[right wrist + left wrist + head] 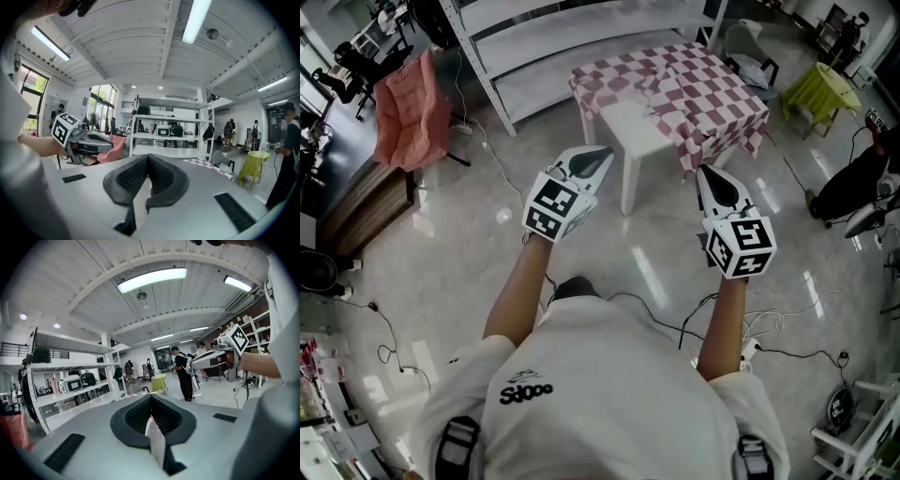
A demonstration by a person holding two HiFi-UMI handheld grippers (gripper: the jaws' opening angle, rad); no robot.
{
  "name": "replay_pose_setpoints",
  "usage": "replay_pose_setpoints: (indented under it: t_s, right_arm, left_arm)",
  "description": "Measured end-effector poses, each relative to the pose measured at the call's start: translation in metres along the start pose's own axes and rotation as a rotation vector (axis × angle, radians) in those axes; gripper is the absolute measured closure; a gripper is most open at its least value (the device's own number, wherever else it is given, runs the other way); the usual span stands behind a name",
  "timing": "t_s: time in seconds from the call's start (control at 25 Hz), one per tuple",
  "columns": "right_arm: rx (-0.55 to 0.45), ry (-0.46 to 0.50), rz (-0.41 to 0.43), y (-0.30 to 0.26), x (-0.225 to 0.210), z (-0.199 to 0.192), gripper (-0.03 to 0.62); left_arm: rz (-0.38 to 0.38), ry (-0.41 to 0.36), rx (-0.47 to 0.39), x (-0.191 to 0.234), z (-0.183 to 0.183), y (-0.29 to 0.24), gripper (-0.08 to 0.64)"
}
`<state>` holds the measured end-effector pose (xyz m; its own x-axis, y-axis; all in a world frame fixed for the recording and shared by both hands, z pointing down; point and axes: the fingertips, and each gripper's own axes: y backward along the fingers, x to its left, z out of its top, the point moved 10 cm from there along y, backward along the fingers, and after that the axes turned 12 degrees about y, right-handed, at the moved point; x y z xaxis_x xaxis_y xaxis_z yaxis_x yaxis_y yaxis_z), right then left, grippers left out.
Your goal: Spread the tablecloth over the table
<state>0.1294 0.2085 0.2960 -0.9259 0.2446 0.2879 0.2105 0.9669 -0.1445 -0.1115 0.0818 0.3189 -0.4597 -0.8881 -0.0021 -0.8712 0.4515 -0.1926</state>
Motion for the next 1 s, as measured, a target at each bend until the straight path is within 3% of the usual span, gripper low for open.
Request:
replay_pose_setpoints:
  t_s: [0.36,1.0]
  right_arm:
    - [0.018,0.013,-0.031,-0.027,-0.02,-0.016,0.571]
    - [0.115,0.015,-0.022,-0.184,-0.077,-0.012,0.571]
  left_arm:
    - [-0.007,-0.007,0.016,0.018,-0.004,-0.034,0.532]
    - [-0.059,0.004,0.018,0.161,0.01,-0.145,0.531]
